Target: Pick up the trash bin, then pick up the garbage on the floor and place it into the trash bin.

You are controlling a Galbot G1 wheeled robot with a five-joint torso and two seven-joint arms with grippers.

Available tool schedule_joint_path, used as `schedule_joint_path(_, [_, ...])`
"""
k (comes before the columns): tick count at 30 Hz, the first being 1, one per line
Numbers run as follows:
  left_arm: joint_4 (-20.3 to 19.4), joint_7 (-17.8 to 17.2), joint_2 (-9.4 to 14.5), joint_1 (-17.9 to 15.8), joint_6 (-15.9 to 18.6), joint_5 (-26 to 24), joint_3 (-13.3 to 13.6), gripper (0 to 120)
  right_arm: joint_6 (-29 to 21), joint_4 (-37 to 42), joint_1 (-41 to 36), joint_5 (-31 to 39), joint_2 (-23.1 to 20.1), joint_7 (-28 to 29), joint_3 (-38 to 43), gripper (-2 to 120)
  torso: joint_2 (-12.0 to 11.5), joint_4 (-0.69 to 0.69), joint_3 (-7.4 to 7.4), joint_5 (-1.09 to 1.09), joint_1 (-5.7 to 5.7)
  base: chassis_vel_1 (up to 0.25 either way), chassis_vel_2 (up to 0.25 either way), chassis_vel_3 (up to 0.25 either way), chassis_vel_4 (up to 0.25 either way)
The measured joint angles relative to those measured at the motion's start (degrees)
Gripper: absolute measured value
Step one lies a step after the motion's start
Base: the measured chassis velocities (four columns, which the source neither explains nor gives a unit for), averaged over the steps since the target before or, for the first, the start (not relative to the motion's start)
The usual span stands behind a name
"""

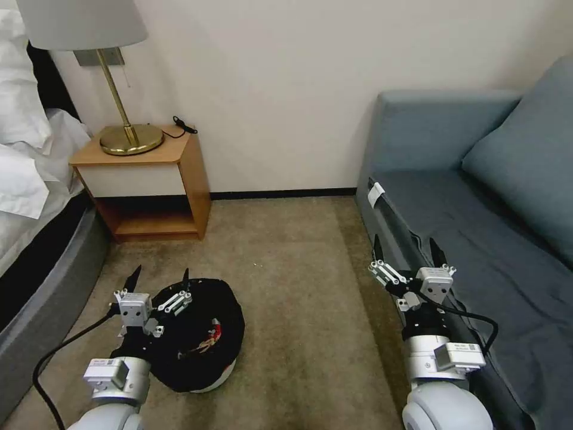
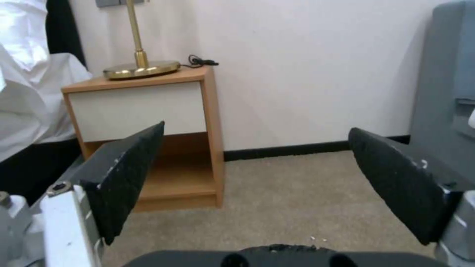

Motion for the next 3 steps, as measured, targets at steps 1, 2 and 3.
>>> schedule_joint_path(1, [0.0, 0.0, 0.0, 0.0, 0.0, 0.0, 0.0, 100, 0.0, 0.0, 0.0, 0.0, 0.0, 0.0, 0.0, 100, 0.0, 0.0, 0.0, 0.0, 0.0, 0.0, 0.0, 0.0, 0.0])
schedule_joint_path(2, [0.01, -0.06, 0.02, -0.01, 0.05, -0.01, -0.08, 100, 0.0, -0.11, 0.13, 0.11, 0.01, -0.09, -0.19, 100, 0.0, 0.0, 0.0, 0.0, 0.0, 0.0, 0.0, 0.0, 0.0])
schedule_joint_path(3, [0.01, -0.06, 0.02, -0.01, 0.05, -0.01, -0.08, 100, 0.0, -0.11, 0.13, 0.11, 0.01, -0.09, -0.19, 100, 0.0, 0.0, 0.0, 0.0, 0.0, 0.0, 0.0, 0.0, 0.0])
